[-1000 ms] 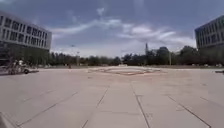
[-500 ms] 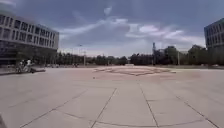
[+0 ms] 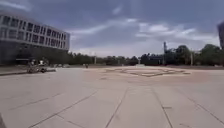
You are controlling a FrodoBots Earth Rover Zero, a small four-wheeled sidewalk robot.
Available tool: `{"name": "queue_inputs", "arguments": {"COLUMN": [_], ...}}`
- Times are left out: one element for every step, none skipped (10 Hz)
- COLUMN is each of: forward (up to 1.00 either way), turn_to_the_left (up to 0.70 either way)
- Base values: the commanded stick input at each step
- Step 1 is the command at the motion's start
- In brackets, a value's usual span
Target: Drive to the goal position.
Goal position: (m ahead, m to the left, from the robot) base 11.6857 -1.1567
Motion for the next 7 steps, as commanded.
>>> {"name": "queue_inputs", "arguments": {"forward": [0.56,0.56,0.57,0.59,0.6,0.59,0.57], "turn_to_the_left": [0.0,0.0,0.0,-0.01,-0.05,-0.12,-0.14]}}
